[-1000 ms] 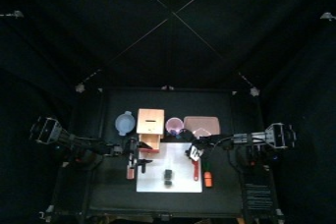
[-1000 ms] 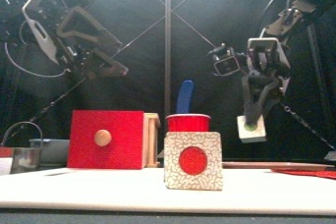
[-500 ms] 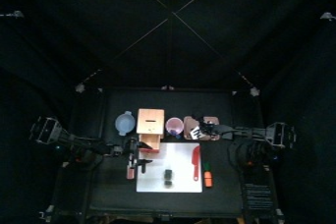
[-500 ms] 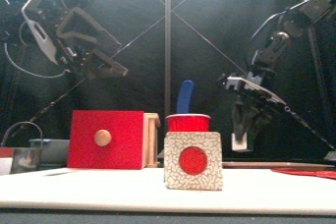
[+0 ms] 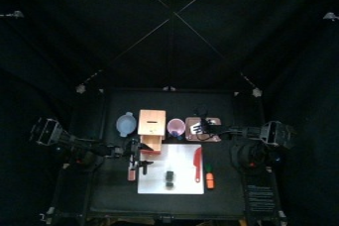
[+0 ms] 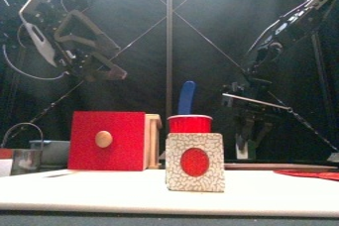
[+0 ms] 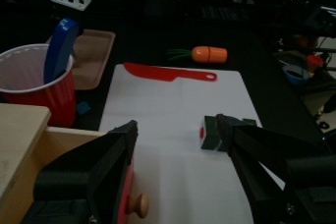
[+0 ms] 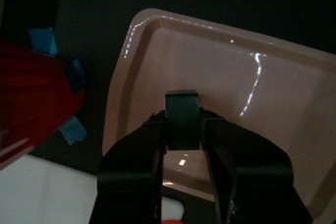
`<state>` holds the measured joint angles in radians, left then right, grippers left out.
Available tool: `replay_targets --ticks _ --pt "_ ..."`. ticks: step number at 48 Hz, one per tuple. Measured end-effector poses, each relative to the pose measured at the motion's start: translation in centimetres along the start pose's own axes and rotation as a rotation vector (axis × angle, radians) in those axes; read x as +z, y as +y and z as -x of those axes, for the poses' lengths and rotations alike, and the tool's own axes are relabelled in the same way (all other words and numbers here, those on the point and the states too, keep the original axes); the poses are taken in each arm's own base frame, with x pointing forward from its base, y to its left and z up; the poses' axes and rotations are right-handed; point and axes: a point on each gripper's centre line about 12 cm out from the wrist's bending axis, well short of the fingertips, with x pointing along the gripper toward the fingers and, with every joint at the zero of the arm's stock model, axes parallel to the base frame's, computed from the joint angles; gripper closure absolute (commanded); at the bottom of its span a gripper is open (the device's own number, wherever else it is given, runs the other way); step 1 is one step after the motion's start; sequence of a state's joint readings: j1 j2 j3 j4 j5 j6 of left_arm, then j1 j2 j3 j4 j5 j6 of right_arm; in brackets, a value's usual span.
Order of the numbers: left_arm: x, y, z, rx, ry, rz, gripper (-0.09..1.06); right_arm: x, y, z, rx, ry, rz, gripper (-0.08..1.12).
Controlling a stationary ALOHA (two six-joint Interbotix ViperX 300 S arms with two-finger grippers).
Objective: Place sushi on board then cut the sushi with the knife then place the pieces on the plate
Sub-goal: Place the 4 sushi pieces on the plate
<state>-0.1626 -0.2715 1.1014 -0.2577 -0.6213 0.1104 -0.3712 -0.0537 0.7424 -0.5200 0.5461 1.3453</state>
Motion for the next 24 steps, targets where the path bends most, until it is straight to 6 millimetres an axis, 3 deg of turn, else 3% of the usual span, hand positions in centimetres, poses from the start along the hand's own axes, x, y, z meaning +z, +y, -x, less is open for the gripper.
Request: replay_targets --ticks 14,24 --pt "0.0 -0.5 0.0 -0.031 -0.002 -0.036 0.0 0.4 0.7 -1.2 -0.031 0.01 0.005 0.49" --pt "-0.4 -0.6 0.2 -0.036 0.008 -0.043 0.0 0.8 1.8 -1.8 -0.002 0.014 -0.012 0.28"
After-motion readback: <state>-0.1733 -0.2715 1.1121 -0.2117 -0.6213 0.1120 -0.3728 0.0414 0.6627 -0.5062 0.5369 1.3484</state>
